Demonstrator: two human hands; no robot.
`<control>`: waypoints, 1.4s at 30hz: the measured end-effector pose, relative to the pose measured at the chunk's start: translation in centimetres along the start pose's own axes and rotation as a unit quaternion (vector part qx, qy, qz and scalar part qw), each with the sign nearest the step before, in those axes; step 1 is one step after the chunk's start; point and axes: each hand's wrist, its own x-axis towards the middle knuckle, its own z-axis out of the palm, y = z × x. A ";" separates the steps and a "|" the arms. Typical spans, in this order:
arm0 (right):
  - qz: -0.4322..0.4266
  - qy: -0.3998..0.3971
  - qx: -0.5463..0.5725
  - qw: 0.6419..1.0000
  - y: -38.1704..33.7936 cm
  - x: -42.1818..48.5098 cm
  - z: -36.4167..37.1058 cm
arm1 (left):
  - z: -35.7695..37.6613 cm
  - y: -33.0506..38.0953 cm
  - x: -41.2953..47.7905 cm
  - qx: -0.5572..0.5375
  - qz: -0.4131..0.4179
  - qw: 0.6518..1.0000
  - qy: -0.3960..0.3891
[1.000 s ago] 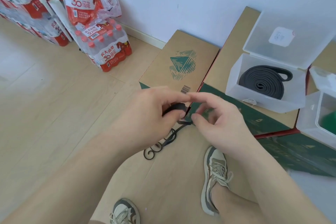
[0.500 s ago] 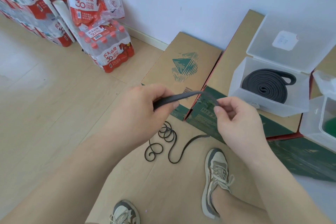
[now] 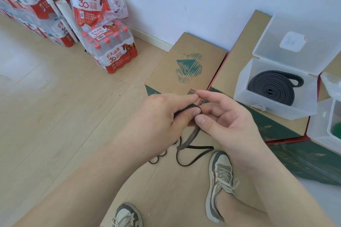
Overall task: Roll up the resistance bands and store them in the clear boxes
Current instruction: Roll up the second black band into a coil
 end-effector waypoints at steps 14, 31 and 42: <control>-0.024 0.106 -0.072 0.992 0.4 0.6 0.1 | 0.0 -0.1 0.2 -0.018 0.001 0.999 0.047; -0.043 0.090 -0.106 0.989 0.2 0.4 -0.7 | 0.4 -0.3 0.5 0.014 0.019 1.000 0.013; -0.023 0.079 -0.030 0.996 -0.1 0.3 -0.4 | 0.4 0.0 0.6 0.033 -0.002 0.999 0.032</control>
